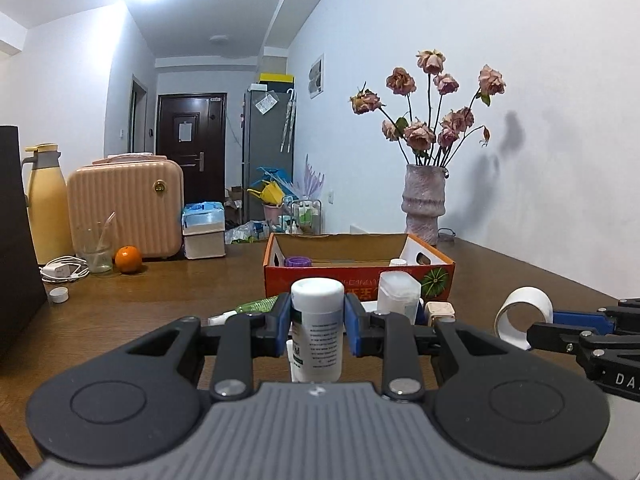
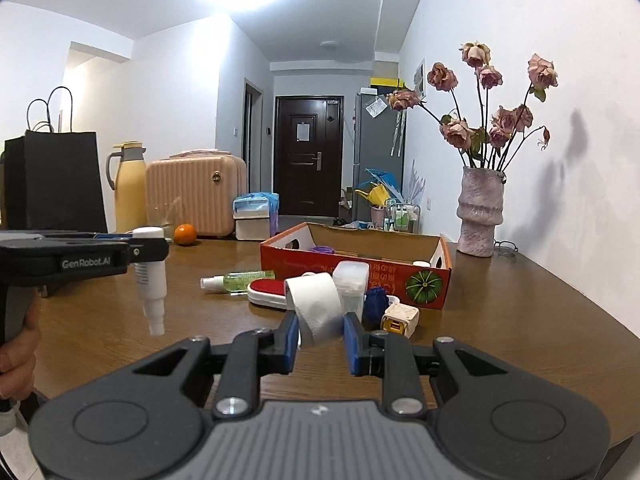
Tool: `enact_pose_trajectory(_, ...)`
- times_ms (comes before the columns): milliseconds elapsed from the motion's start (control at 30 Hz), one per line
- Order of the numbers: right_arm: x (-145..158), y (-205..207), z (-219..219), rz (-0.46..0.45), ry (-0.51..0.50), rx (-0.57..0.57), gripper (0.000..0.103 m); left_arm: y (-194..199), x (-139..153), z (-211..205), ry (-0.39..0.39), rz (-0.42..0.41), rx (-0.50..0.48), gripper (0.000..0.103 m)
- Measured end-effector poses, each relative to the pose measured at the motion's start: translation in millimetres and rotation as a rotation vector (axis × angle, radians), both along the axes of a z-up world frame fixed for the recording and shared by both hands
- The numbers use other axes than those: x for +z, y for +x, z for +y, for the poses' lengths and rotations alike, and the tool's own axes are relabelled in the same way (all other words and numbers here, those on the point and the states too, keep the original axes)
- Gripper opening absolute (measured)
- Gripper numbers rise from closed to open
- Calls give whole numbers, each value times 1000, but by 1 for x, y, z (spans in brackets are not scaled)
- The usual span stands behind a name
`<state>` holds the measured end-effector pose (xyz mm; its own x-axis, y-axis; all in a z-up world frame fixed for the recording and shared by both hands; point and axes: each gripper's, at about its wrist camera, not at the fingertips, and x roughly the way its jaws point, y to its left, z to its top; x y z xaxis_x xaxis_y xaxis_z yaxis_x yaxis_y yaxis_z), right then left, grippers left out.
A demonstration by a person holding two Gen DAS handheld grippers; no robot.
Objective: Organize rigid objects
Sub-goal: 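Carry the spray bottle and tape roll into the box and release both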
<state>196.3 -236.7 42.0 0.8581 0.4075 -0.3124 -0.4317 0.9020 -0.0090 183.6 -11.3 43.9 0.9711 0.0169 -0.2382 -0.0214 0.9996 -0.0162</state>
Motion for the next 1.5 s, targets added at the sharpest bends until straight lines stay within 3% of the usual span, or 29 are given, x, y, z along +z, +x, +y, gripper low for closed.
enact_pose_trajectory(133, 4, 0, -2, -11, 10, 5, 23, 7, 7, 1, 7, -19, -17, 28)
enact_pose_trajectory(367, 10, 41, -8, -12, 21, -13, 23, 61, 21, 4, 32, -39, -36, 28)
enact_pose_trajectory(467, 12, 73, -12, -6, 26, -22, 23, 94, 27, 3, 38, -35, -63, 28)
enact_pose_trajectory(733, 19, 182, -6, -11, -12, 13, 23, 209, 36, 1, 169, -34, -78, 28)
enact_pose_trajectory(967, 19, 297, 10, 41, -22, 48, 23, 323, 31, 4, 184, 90, -120, 28)
enact_pose_trajectory(1133, 12, 380, 31, 105, -99, 38, 23, 399, 12, -14, 355, 169, -154, 28)
enact_pose_trajectory(1300, -3, 451, 55, 199, -186, 47, 23, 463, -25, -29, 508, 255, -194, 28)
enact_pose_trajectory(1400, -18, 486, 61, 277, -191, 34, 25, 492, -44, -29, 485, 328, -250, 30)
enact_pose_trajectory(1500, -33, 516, 62, 383, -149, 34, 38, 509, -55, -27, 430, 388, -317, 30)
